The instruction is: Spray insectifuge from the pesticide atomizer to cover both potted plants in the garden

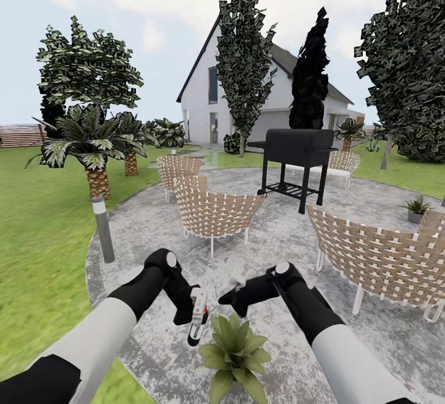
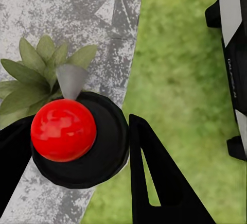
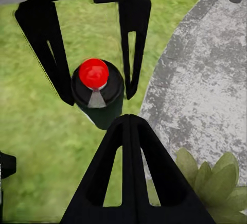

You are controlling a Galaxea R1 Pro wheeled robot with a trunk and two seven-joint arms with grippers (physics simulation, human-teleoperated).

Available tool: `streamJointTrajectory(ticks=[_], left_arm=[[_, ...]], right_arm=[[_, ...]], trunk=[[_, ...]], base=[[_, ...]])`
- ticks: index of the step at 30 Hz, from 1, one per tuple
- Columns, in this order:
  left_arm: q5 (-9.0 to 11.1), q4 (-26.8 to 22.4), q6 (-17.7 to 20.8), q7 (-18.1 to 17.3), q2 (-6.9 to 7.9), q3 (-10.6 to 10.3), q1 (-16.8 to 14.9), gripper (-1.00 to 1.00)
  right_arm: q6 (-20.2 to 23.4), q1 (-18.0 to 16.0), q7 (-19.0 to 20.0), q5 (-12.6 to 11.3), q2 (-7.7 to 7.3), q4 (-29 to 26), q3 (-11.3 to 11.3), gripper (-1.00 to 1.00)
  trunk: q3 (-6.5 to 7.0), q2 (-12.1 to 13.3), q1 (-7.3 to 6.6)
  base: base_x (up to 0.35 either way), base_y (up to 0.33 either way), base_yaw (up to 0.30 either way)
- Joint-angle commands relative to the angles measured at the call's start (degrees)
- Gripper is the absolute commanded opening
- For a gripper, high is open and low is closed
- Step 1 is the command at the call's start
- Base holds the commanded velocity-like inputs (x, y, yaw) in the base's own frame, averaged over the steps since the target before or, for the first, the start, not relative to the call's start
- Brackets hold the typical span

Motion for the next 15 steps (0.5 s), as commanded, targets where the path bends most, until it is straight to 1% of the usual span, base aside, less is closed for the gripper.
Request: streamJointTrajectory(ticks=[1,4,8,11,15], left_arm=[[-0.21,-0.08,0.88,-0.21,-0.04,-0.03,-0.04,-1.00],[-0.21,-0.09,1.48,-0.18,-0.41,-0.03,-0.04,-1.00],[-0.21,-0.10,1.63,-0.18,-0.62,-0.03,-0.04,-1.00],[-0.21,-0.14,2.05,-0.14,-1.20,-0.03,-0.04,-1.00],[-0.21,-0.21,2.14,-0.04,-1.56,-0.03,-0.04,-1.00]], right_arm=[[0.59,-0.03,0.25,0.16,0.02,-0.13,0.53,-1.00],[0.59,-0.03,0.25,0.11,0.00,-0.89,1.32,-1.00],[0.69,-0.03,0.25,0.08,-0.01,-1.22,1.45,-1.00],[1.50,-0.03,0.25,0.08,-0.01,-1.28,1.47,-1.00],[1.72,-0.03,0.25,0.08,-0.01,-1.30,1.48,-1.00]], trunk=[[-0.07,-0.04,0.00],[-0.07,-0.04,0.00],[-0.07,-0.04,0.00],[-0.07,-0.04,0.00],[-0.07,-0.04,0.00]], base=[[0.000,0.000,0.000],[0.000,0.000,0.000],[0.000,0.000,0.000],[0.000,0.000,0.000],[0.000,0.000,0.000]])
